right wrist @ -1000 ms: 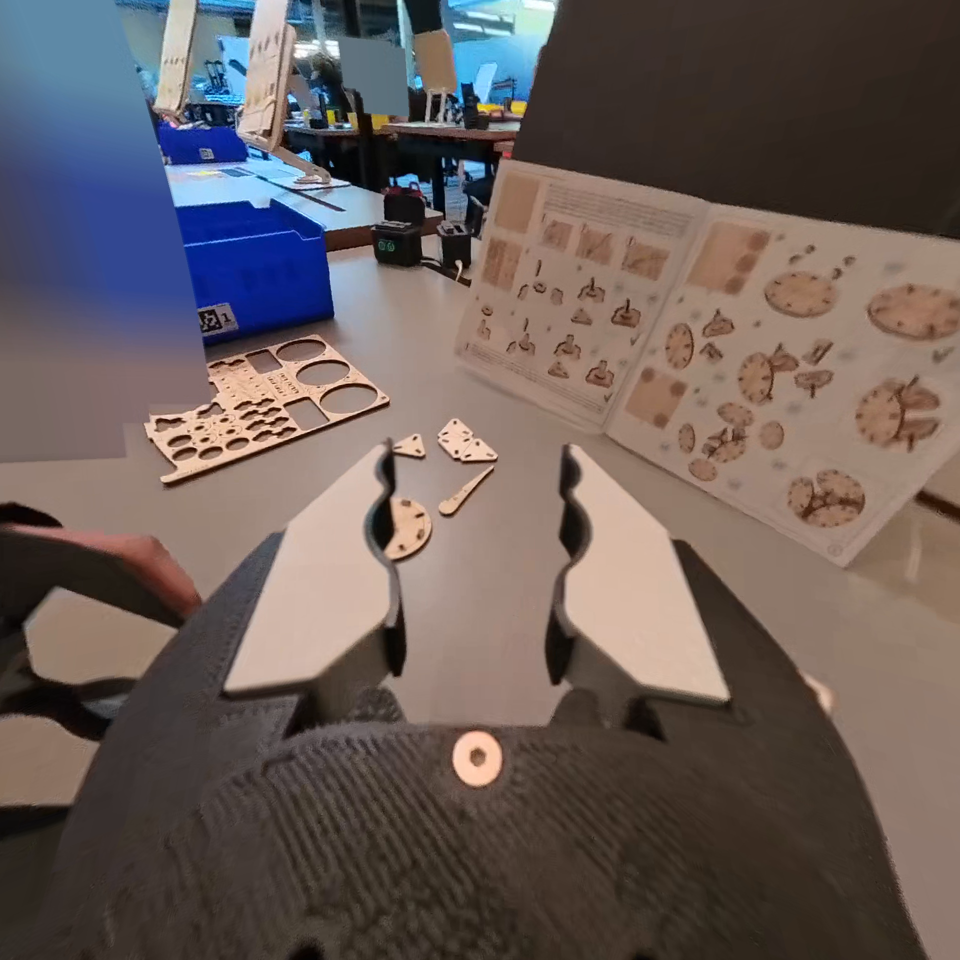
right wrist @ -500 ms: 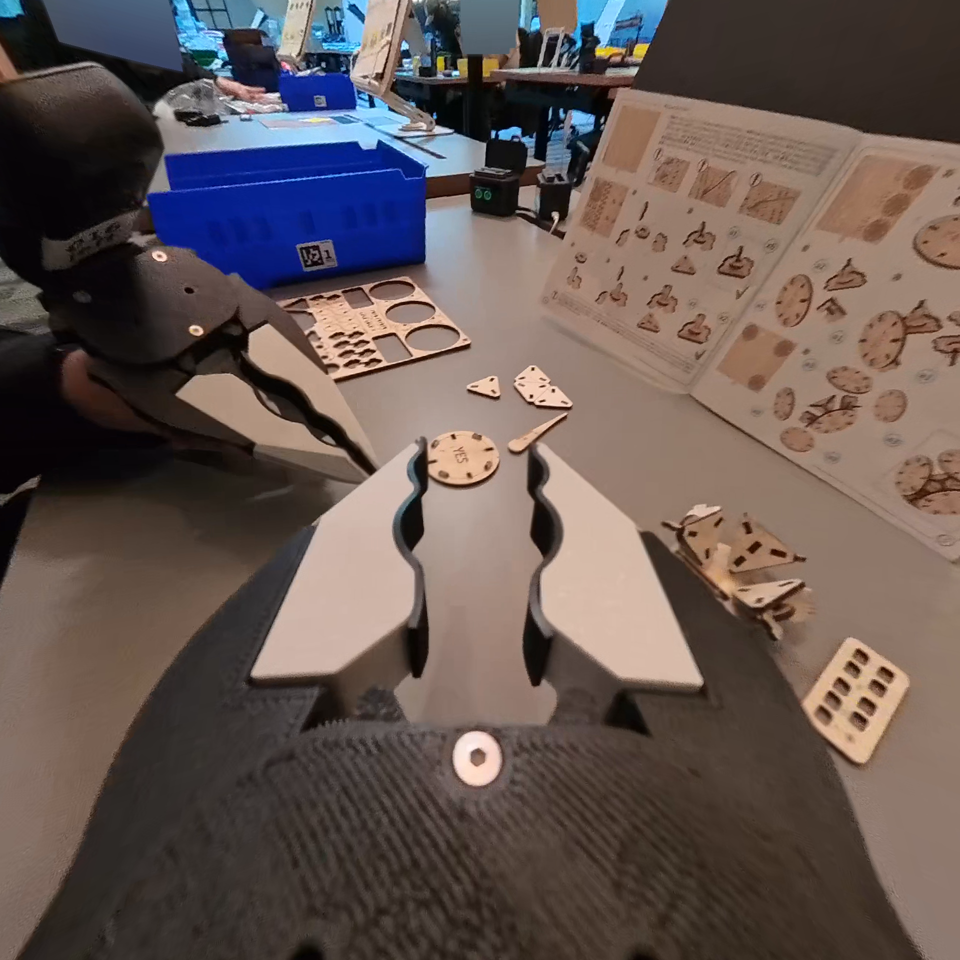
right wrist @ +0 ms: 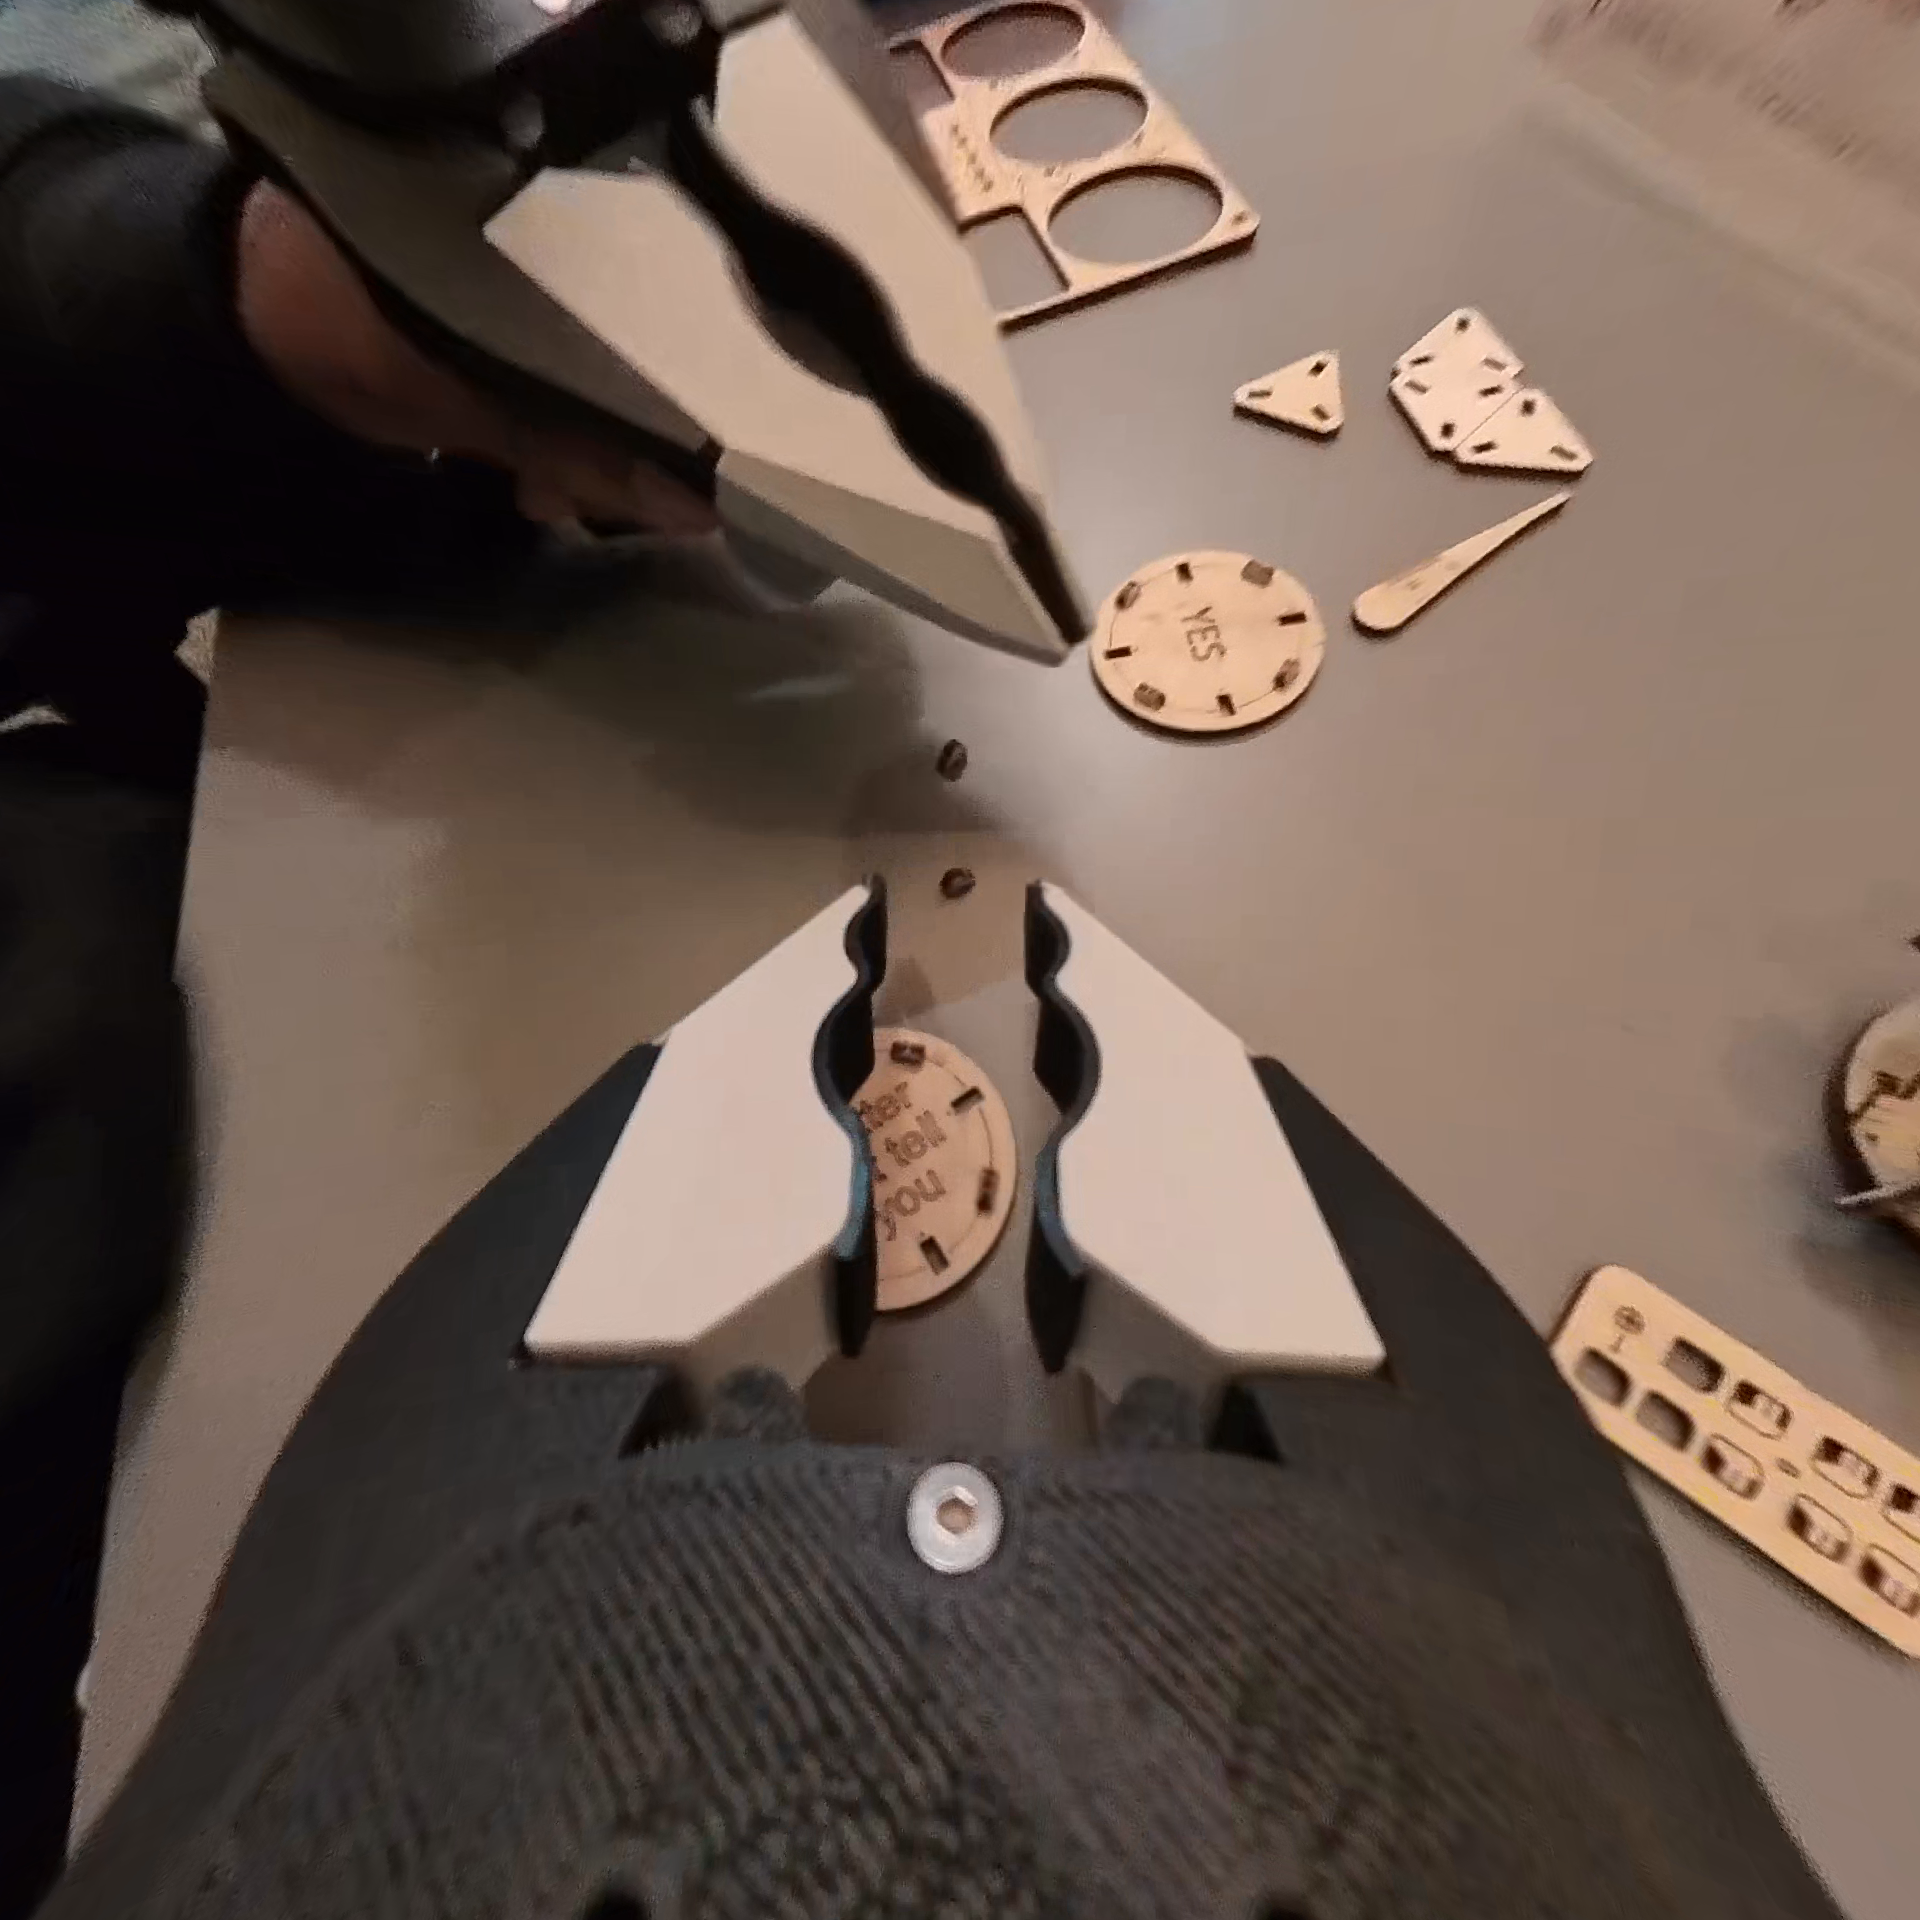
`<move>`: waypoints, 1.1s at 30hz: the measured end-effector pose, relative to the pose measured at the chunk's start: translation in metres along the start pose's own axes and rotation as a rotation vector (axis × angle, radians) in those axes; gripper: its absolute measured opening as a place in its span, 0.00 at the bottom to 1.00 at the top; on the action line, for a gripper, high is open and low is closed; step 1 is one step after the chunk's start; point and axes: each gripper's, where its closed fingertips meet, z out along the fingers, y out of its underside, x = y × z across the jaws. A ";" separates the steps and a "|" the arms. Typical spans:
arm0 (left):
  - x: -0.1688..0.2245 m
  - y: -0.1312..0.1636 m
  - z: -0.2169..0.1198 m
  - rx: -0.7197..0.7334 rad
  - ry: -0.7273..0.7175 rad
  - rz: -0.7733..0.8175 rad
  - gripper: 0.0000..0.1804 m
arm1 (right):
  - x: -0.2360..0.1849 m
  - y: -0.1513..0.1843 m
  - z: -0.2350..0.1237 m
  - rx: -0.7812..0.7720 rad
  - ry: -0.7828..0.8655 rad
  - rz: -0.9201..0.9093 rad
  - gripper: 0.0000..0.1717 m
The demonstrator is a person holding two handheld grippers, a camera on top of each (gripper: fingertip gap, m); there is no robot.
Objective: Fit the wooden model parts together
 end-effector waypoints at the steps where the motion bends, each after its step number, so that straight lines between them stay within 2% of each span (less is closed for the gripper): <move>1: 0.000 -0.003 0.003 -0.001 0.019 0.017 0.00 | 0.000 0.002 0.002 -0.017 0.002 -0.001 0.14; 4: -0.004 -0.016 0.012 0.044 0.058 0.024 0.00 | -0.001 0.003 0.007 -0.041 0.005 -0.022 0.12; 8: 0.010 -0.030 0.015 0.103 0.179 -0.071 0.00 | 0.001 0.006 0.019 -0.101 0.023 -0.042 0.10; 11: 0.000 -0.026 0.009 0.130 0.118 -0.043 0.00 | 0.000 0.006 0.021 -0.105 0.017 -0.054 0.08; 12: -0.003 -0.024 0.008 0.129 0.105 -0.041 0.00 | -0.001 0.007 0.022 -0.108 0.012 -0.055 0.03; 15: -0.002 -0.024 0.004 0.146 0.129 -0.079 0.00 | -0.002 0.003 0.018 -0.077 0.011 -0.065 0.02; 17: -0.001 -0.025 0.002 0.164 0.148 -0.100 0.00 | -0.003 -0.010 0.009 0.021 -0.001 -0.052 0.02; 19: 0.000 -0.028 -0.001 0.192 0.155 -0.096 0.00 | -0.003 -0.031 -0.010 0.190 -0.062 0.008 0.02; 23: -0.003 -0.041 -0.013 0.301 0.106 -0.031 0.01 | -0.006 -0.078 -0.076 0.635 -0.410 0.296 0.02; 26: 0.017 -0.053 -0.022 0.379 0.205 -0.026 0.02 | 0.009 -0.091 -0.112 0.841 -0.536 0.425 0.01; 30: 0.050 -0.066 -0.037 0.477 0.416 -0.112 0.04 | -0.001 -0.093 -0.114 0.851 -0.574 0.383 0.01; 33: 0.061 -0.068 -0.042 0.502 0.482 -0.128 0.05 | -0.012 -0.090 -0.101 0.782 -0.570 0.339 0.01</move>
